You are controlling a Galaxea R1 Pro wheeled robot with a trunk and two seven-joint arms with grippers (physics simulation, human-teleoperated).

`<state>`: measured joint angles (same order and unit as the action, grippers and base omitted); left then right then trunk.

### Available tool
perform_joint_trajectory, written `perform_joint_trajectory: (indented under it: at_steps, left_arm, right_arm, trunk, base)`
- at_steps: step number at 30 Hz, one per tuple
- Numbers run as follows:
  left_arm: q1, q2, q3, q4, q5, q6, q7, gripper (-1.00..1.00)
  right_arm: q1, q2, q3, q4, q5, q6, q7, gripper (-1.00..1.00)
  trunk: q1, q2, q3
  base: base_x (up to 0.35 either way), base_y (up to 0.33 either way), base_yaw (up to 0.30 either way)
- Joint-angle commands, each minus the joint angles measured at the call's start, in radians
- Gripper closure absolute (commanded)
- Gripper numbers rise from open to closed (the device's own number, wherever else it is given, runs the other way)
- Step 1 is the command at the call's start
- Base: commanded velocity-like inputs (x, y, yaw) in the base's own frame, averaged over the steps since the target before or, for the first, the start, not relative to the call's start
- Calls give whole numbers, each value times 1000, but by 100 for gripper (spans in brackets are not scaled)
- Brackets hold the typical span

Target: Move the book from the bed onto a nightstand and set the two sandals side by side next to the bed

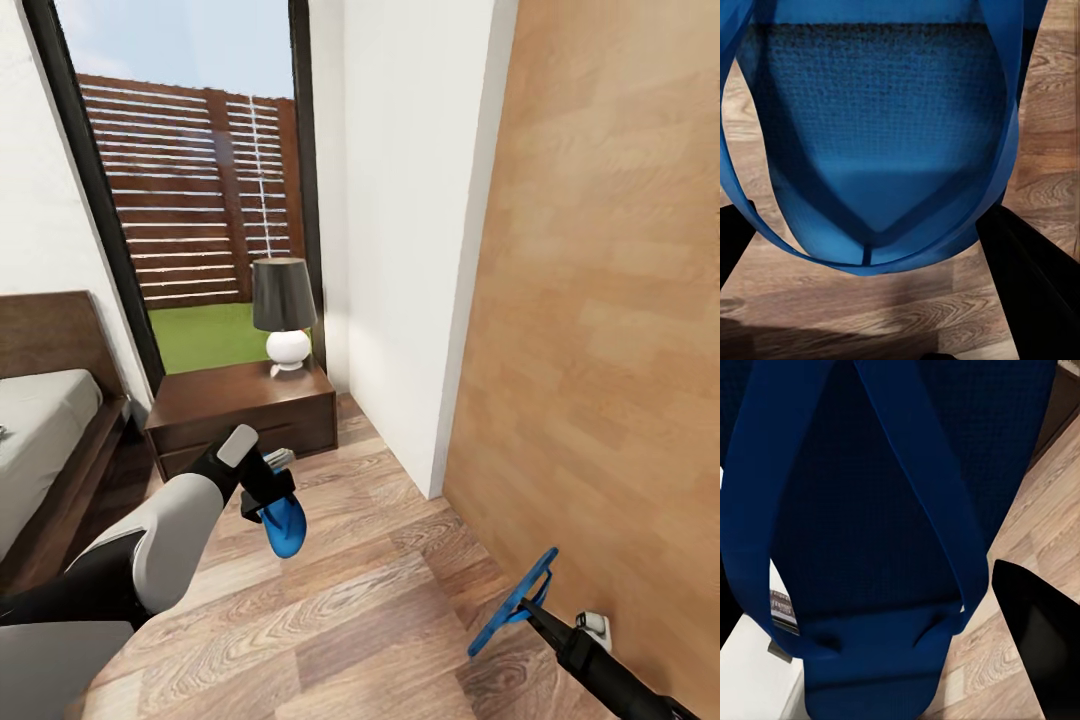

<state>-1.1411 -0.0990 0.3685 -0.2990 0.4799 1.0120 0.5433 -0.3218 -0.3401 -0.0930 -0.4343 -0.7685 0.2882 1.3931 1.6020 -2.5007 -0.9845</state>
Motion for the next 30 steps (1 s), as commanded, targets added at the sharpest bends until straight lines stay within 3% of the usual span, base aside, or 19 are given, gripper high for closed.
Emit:
perform_joint_trajectory:
  at_steps: [1,24,30]
  left_arm:
    - [0,0,3,-2,9,2,10,100]
    - [15,3,3,-1,9,0,12,100]
    - [24,15,3,-1,8,0,12,100]
  right_arm:
    - [0,1,0,0,-3,12,3,100]
    - [0,3,-4,0,2,12,2,100]
    - [0,3,-1,0,3,12,1,100]
  trunk:
    - [-1,0,3]
    - [-2,0,11]
    - [-2,0,11]
  base:
    - [0,0,0]
    - [0,0,0]
    - [0,0,0]
